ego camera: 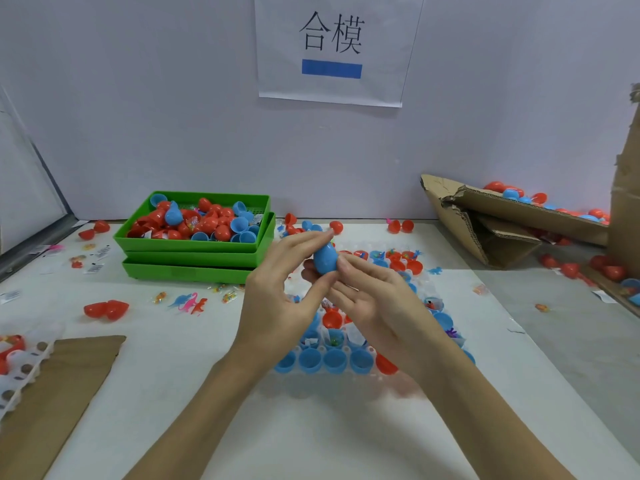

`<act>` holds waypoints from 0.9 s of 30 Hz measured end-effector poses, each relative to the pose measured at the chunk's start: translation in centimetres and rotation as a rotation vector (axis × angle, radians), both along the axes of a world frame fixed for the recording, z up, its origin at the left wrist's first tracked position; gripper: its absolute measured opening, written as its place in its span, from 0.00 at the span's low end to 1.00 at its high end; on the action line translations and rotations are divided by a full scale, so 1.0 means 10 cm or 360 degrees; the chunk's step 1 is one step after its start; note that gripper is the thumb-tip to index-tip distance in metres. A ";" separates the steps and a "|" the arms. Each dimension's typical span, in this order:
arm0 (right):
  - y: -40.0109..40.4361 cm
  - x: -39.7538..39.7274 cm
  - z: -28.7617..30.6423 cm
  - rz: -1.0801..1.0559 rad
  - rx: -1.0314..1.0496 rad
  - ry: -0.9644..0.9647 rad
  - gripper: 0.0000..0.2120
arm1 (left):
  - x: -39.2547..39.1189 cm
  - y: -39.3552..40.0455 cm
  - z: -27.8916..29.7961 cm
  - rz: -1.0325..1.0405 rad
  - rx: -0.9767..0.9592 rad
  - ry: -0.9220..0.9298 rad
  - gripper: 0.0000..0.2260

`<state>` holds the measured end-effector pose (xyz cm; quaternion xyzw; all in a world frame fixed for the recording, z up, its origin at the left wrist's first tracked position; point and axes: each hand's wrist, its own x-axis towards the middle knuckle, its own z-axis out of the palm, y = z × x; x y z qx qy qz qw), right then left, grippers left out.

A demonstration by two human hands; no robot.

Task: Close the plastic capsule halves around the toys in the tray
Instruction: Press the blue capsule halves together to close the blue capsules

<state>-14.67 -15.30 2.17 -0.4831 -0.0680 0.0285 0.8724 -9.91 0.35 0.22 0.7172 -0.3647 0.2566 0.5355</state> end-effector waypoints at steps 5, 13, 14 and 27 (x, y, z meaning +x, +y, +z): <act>0.00 0.01 -0.02 0.0265 0.0337 0.0203 0.15 | 0.00 0.04 0.06 -0.0084 0.0067 0.0043 0.17; 0.07 0.00 -0.09 0.0432 0.0569 0.0271 0.18 | -0.06 -0.01 0.05 0.0032 0.0022 -0.0067 0.25; 0.09 0.00 -0.10 0.0455 0.0576 0.0271 0.19 | -0.06 -0.01 0.05 0.0054 0.0043 -0.0135 0.23; 0.26 0.01 -0.24 0.0276 0.0626 0.0268 0.20 | -0.05 -0.01 0.02 0.0273 0.0204 -0.0451 0.19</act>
